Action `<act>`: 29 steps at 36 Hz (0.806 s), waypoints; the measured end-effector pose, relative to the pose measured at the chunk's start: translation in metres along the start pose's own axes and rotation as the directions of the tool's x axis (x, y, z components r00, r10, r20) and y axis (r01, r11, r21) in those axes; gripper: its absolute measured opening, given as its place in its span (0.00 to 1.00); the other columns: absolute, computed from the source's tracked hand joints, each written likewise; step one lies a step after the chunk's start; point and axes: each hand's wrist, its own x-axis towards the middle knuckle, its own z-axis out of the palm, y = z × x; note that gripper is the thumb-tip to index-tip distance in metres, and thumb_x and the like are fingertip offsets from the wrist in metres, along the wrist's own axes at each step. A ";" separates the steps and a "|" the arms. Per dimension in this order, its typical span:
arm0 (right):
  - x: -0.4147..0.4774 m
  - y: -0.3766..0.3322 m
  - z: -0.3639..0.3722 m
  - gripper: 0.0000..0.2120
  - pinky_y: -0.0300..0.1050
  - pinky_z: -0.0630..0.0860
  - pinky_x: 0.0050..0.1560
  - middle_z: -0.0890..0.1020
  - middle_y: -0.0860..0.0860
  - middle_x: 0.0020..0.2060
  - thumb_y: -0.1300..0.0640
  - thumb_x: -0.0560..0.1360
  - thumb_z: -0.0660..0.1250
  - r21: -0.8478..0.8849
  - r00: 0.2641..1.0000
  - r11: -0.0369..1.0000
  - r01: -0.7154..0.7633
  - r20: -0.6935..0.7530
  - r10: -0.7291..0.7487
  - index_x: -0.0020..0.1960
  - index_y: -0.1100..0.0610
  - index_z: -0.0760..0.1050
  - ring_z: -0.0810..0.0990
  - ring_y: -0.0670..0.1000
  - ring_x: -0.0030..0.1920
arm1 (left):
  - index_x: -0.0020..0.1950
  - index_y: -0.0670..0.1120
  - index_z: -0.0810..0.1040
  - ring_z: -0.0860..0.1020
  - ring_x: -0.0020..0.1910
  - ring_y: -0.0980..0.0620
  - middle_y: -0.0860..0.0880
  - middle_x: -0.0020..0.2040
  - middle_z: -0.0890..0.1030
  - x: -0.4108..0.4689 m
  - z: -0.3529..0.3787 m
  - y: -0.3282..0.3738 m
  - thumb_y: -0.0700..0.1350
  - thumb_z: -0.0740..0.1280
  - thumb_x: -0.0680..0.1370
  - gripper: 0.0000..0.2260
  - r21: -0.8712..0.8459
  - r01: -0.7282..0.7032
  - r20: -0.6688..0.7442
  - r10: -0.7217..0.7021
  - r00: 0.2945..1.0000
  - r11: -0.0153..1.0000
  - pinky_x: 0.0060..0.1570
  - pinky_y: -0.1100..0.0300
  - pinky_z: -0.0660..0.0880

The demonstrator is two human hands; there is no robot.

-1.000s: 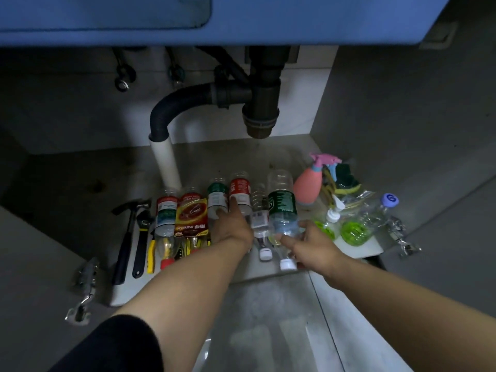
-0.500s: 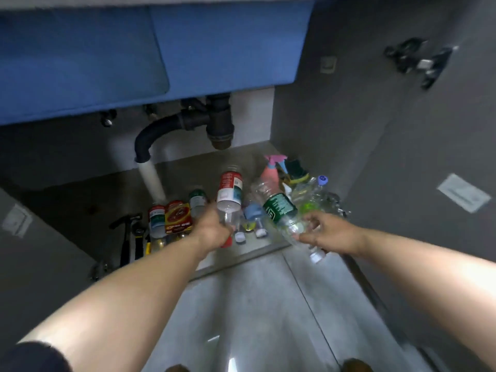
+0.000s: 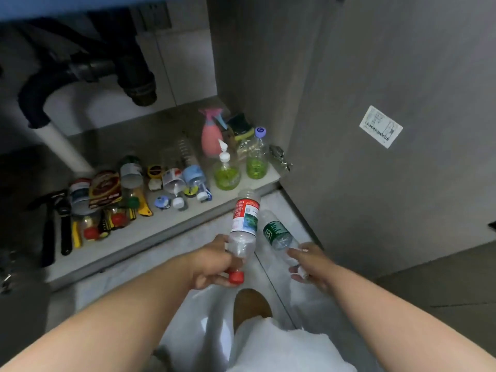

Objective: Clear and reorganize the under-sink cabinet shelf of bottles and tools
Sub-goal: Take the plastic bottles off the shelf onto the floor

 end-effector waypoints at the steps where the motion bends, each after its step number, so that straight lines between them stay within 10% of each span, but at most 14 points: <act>1: 0.008 0.004 0.003 0.24 0.47 0.83 0.43 0.78 0.58 0.53 0.54 0.76 0.72 0.069 1.000 0.998 -0.010 -0.015 0.011 0.68 0.56 0.66 0.80 0.53 0.44 | 0.70 0.51 0.65 0.82 0.52 0.41 0.39 0.59 0.79 0.009 0.002 -0.005 0.30 0.69 0.75 0.28 -0.020 0.019 0.015 -0.018 1.000 1.000 0.52 0.40 0.82; 11: 0.085 0.013 0.026 0.22 0.53 0.76 0.66 0.71 0.61 0.67 0.64 0.78 0.70 0.598 0.978 0.801 0.012 -0.174 0.115 0.70 0.59 0.70 0.78 0.55 0.55 | 0.71 0.48 0.63 0.83 0.56 0.41 0.40 0.61 0.80 0.089 0.009 -0.034 0.35 0.76 0.73 0.32 -0.086 0.092 0.011 -0.092 0.996 0.992 0.57 0.43 0.81; 20: 0.123 0.010 0.019 0.17 0.46 0.77 0.64 0.78 0.61 0.64 0.66 0.77 0.70 0.856 0.943 0.486 0.177 -0.289 0.166 0.64 0.67 0.74 0.80 0.55 0.62 | 0.74 0.55 0.60 0.81 0.57 0.43 0.45 0.62 0.77 0.147 0.020 -0.031 0.36 0.77 0.72 0.38 -0.167 -0.027 -0.055 0.018 0.998 0.986 0.49 0.41 0.83; 24: 0.130 0.016 0.009 0.15 0.25 0.75 0.49 0.78 0.64 0.63 0.65 0.80 0.65 0.942 0.965 0.298 0.158 -0.211 0.158 0.64 0.73 0.73 0.76 0.36 0.44 | 0.76 0.55 0.59 0.80 0.59 0.44 0.47 0.63 0.76 0.159 0.026 -0.032 0.38 0.78 0.72 0.40 -0.144 -0.036 -0.046 0.030 0.999 0.989 0.49 0.41 0.83; 29: 0.133 0.014 0.011 0.20 0.53 0.76 0.65 0.73 0.62 0.69 0.68 0.80 0.62 0.732 0.954 0.677 0.079 -0.253 0.161 0.71 0.64 0.68 0.77 0.59 0.66 | 0.75 0.55 0.60 0.79 0.58 0.46 0.49 0.63 0.76 0.162 0.029 -0.035 0.41 0.79 0.72 0.39 -0.133 -0.033 -0.047 0.026 0.999 0.991 0.46 0.45 0.84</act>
